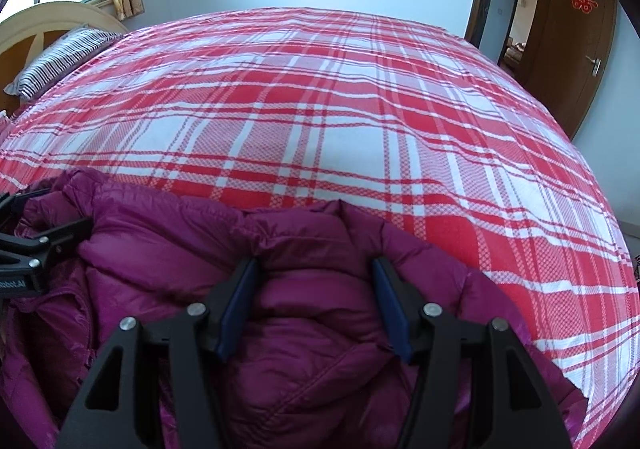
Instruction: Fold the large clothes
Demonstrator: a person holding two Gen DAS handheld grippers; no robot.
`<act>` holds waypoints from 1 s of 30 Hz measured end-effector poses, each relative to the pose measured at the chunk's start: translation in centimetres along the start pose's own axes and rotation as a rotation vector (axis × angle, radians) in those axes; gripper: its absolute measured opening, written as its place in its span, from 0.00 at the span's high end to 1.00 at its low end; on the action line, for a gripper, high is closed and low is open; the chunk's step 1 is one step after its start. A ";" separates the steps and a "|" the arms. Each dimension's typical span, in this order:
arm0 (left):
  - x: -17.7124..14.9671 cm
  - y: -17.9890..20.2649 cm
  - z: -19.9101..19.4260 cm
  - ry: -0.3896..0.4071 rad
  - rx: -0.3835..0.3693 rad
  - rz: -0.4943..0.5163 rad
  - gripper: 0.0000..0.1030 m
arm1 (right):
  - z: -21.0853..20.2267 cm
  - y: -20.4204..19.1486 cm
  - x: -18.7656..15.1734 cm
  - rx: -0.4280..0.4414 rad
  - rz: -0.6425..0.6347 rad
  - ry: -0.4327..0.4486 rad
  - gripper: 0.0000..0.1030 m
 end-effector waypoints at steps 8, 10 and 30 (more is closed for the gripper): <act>0.4 -3.8 -4.1 0.098 -0.088 -0.209 0.01 | 0.0 0.0 -0.1 0.001 0.003 0.015 0.40; -0.2 -3.7 -2.6 0.032 -0.080 -0.193 0.01 | 0.0 0.0 -0.1 0.005 0.005 0.018 0.40; -1.0 -2.8 -0.5 0.001 0.079 -0.114 0.01 | 0.0 -0.1 0.0 -0.008 0.000 0.013 0.40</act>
Point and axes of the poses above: each gripper's, at about its wrist camera, not at the fingertips, and z roughly the way its jaws point, y to its right, x to its top, the point moved 9 cm from there along z, roughly the way its jaws point, and after that the axes turned 14 degrees about -y, right-handed, at the moved point
